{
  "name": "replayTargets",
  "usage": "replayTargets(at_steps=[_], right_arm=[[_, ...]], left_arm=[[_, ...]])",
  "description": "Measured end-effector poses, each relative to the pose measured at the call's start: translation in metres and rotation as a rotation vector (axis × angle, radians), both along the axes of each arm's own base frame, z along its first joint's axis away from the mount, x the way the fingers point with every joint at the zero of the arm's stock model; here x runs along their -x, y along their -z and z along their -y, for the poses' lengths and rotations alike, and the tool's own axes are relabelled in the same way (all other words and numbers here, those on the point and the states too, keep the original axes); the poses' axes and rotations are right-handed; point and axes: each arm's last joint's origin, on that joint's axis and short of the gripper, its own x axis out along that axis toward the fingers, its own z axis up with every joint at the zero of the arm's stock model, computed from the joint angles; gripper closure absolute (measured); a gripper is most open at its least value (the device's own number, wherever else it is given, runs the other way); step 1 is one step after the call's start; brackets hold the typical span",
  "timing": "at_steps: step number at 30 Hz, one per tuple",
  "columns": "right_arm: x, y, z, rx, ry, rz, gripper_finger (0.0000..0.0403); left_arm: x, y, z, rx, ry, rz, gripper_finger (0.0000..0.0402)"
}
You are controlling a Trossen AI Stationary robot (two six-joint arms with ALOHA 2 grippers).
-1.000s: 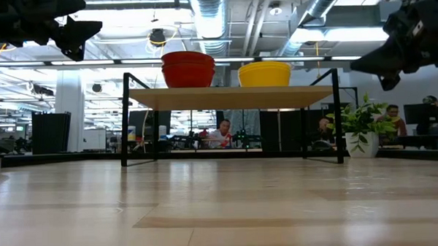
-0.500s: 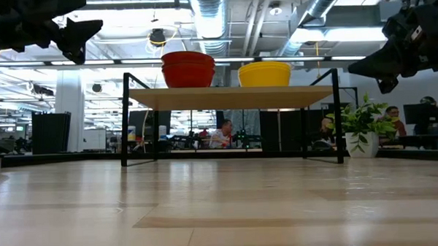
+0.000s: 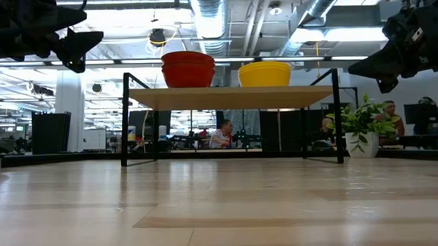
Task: Pick & Place Mini bowls
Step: Return to Home Position
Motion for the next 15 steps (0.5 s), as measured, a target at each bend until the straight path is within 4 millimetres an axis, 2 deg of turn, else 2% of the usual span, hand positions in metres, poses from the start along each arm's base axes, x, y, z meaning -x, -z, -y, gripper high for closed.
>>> replayTargets(at_steps=[5,15], right_arm=[[0.0002,0.0006,0.0001,-0.002,0.005,-0.009,0.0403],[0.0005,0.0010,0.0001,-0.054,0.013,-0.008,0.0403]], left_arm=[[-0.0008,0.0068,0.0001,-0.001,0.000,-0.019,0.0174],[-0.0009,0.0067,0.0001,-0.002,0.000,-0.018,0.0174]])
